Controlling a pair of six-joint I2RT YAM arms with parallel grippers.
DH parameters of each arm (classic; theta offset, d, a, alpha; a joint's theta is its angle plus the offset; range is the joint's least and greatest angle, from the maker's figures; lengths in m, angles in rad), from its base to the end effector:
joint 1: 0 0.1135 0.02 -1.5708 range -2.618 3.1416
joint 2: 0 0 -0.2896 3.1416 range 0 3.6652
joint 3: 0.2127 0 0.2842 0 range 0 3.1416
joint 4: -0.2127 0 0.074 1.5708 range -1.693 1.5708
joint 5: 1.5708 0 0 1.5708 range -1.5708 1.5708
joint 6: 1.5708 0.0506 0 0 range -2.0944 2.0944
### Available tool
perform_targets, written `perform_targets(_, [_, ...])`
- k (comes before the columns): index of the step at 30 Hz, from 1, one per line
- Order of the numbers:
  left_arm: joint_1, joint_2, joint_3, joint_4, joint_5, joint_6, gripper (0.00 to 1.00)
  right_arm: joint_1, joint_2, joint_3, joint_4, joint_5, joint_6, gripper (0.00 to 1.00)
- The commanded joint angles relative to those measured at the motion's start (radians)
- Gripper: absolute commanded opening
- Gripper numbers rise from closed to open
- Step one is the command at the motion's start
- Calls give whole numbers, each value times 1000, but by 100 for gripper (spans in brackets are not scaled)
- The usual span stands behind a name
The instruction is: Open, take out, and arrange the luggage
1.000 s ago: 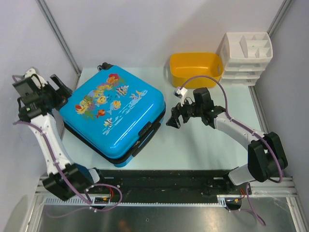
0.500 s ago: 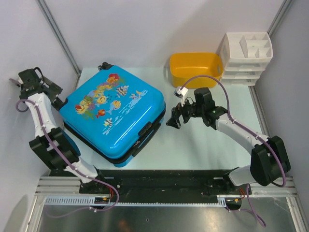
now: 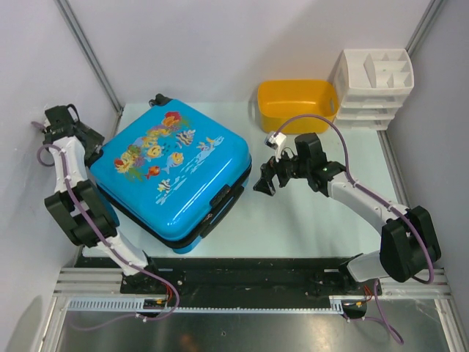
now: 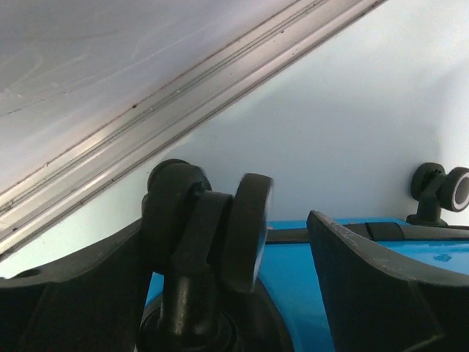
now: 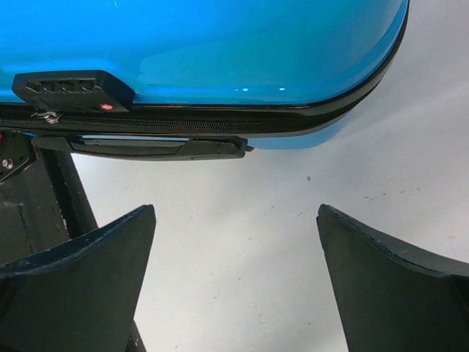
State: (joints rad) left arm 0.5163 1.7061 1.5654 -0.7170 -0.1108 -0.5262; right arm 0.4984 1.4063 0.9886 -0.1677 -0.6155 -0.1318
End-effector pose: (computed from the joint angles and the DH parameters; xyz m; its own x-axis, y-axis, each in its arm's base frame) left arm 0.3658 0.2141 0.3269 -0.2908 -0.7390 -0.6077 -0.8090 0.5290 -0.2562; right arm 0.2908 0.1915 0.2776 -0.3743 -0.3258 -0.8682 -0.8697 0.4482 0.2067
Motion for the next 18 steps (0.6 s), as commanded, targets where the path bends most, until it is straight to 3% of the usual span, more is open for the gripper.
perform_targets(1, [-12,-16,-5,44,22,-58,74,-4,-21,15,-4,8,-9,97])
perform_targets(3, [-12,-45,-7,44,64,-70,62,-11,-23,15,-3,7,-9,97])
perform_targets(4, [-13,-81,-5,45,78,-78,43,-17,-23,15,-3,7,-9,97])
perform_targets(6, [-16,-120,1,44,136,-92,26,-23,-21,16,2,3,-5,97])
perform_targets(7, [-18,-138,14,44,146,-109,10,-27,-18,16,4,-1,4,97])
perform_targets(8, [-21,-179,21,42,169,-118,2,-27,-20,15,7,-6,8,97])
perform_targets(12, [-30,-287,67,33,249,-187,0,-27,-32,16,16,-16,8,97])
perform_targets(15, [-67,-357,107,16,228,-192,0,-31,-33,15,11,-16,-2,97])
perform_targets(18, [-94,-408,43,8,159,-163,0,-31,-30,15,0,-20,-5,97])
